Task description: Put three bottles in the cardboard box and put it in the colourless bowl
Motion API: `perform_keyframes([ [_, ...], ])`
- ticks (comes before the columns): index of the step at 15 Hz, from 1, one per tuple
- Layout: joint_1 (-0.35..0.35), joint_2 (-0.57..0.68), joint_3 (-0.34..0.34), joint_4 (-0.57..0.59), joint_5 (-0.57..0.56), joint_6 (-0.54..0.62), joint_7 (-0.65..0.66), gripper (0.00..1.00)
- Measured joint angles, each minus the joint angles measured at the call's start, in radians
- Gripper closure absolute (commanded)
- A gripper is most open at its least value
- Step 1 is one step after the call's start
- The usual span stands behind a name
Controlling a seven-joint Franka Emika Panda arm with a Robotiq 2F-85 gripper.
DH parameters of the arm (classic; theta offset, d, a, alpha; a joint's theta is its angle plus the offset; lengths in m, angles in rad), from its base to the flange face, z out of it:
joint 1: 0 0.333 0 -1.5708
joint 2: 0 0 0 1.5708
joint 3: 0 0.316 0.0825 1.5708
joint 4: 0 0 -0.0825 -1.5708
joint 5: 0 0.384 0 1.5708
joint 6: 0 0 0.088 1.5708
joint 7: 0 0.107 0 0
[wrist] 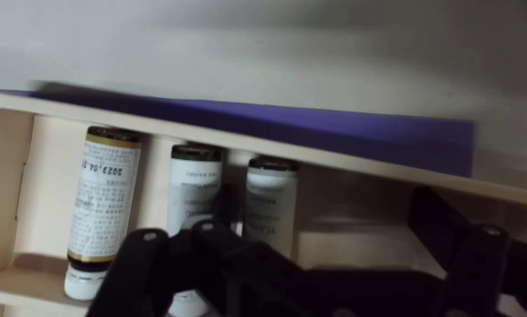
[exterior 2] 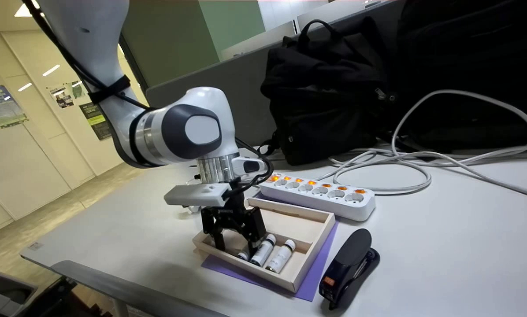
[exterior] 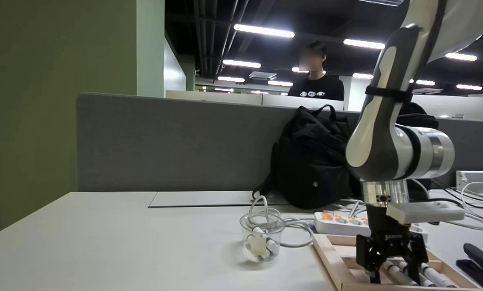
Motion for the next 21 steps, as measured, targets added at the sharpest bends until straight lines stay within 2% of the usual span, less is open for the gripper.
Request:
perform_keyframes([
  [1,0.001,0.011,-0.003,0.0,0.0,0.008,0.001,0.27],
  [3,0.007,0.016,-0.014,0.001,-0.009,0.014,0.002,0.38],
  [11,0.011,-0.026,0.012,0.011,-0.011,-0.01,-0.021,0.97],
  [12,0.011,-0.038,0.023,0.018,-0.011,-0.025,-0.026,0.93],
  [17,0.009,-0.119,0.101,0.084,0.0,-0.132,-0.074,0.93],
  [21,-0.004,-0.166,0.196,0.18,0.107,-0.173,-0.183,0.93],
])
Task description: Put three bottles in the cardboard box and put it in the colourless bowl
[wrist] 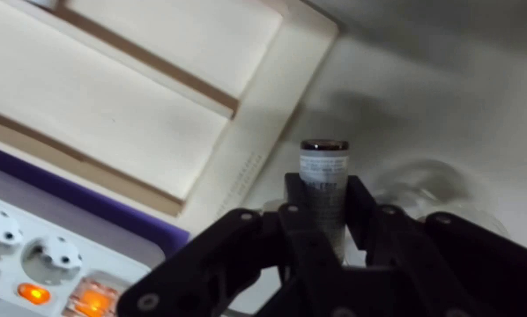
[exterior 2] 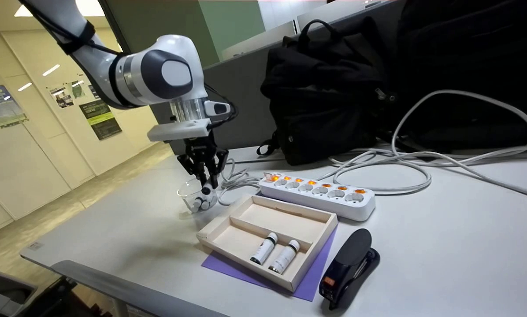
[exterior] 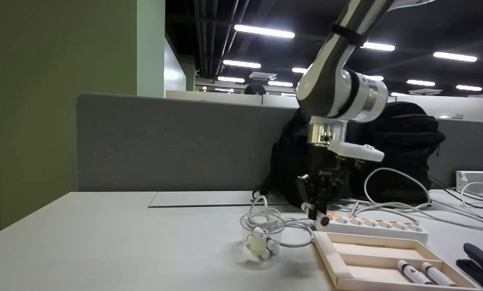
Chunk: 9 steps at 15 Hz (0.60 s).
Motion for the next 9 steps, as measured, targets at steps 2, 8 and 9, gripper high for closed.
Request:
perform_keyframes([
  [2,-0.007,0.005,0.047,0.051,0.068,-0.024,-0.063,0.93],
  [8,0.004,0.107,0.126,0.161,0.143,-0.042,-0.149,0.34],
  [9,0.008,0.127,0.127,0.175,0.142,-0.042,-0.151,0.27],
])
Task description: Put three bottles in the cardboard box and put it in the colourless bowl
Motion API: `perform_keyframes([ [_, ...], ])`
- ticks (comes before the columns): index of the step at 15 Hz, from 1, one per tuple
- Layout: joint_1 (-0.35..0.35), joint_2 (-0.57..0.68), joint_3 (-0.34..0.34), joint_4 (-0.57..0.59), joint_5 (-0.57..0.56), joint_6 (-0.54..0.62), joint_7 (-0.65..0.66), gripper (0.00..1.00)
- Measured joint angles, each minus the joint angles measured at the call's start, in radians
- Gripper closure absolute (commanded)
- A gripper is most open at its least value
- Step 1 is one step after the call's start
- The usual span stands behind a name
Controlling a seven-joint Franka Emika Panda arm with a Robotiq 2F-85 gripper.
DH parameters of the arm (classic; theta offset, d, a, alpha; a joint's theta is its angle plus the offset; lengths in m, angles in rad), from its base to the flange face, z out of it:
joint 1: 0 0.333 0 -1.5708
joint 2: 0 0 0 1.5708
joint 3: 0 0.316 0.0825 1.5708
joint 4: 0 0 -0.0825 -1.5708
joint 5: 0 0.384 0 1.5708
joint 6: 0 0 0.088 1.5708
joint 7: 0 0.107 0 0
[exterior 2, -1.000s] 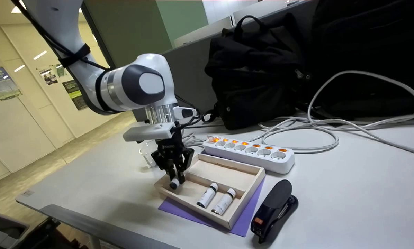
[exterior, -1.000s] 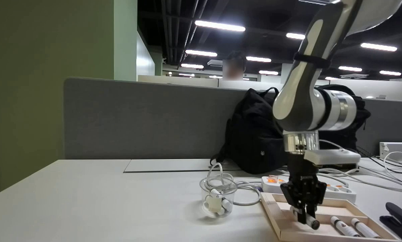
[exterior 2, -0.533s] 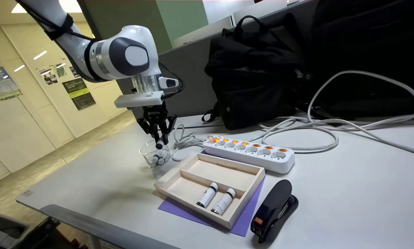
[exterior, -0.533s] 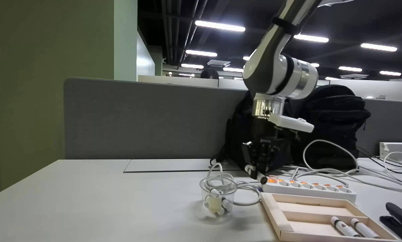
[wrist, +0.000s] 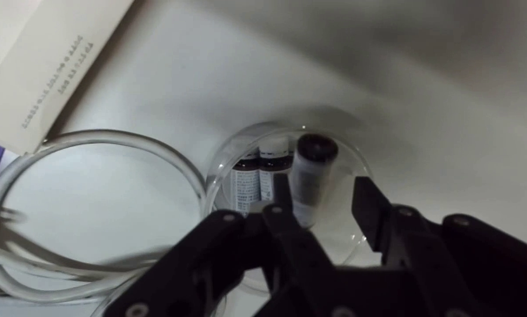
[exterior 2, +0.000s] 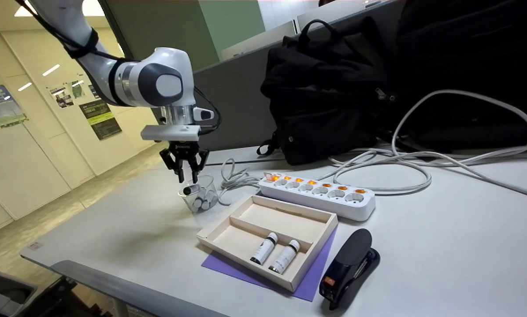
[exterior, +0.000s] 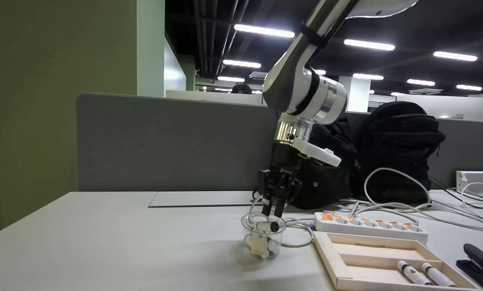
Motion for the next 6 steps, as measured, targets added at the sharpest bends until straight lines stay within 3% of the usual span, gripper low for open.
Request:
perform_keyframes([
  [2,0.0,0.02,-0.001,0.02,-0.002,0.003,-0.002,0.12],
  [3,-0.003,0.017,-0.001,0.029,-0.002,0.002,-0.004,0.31],
  [6,-0.014,-0.026,-0.002,0.037,-0.002,-0.019,-0.005,0.13],
])
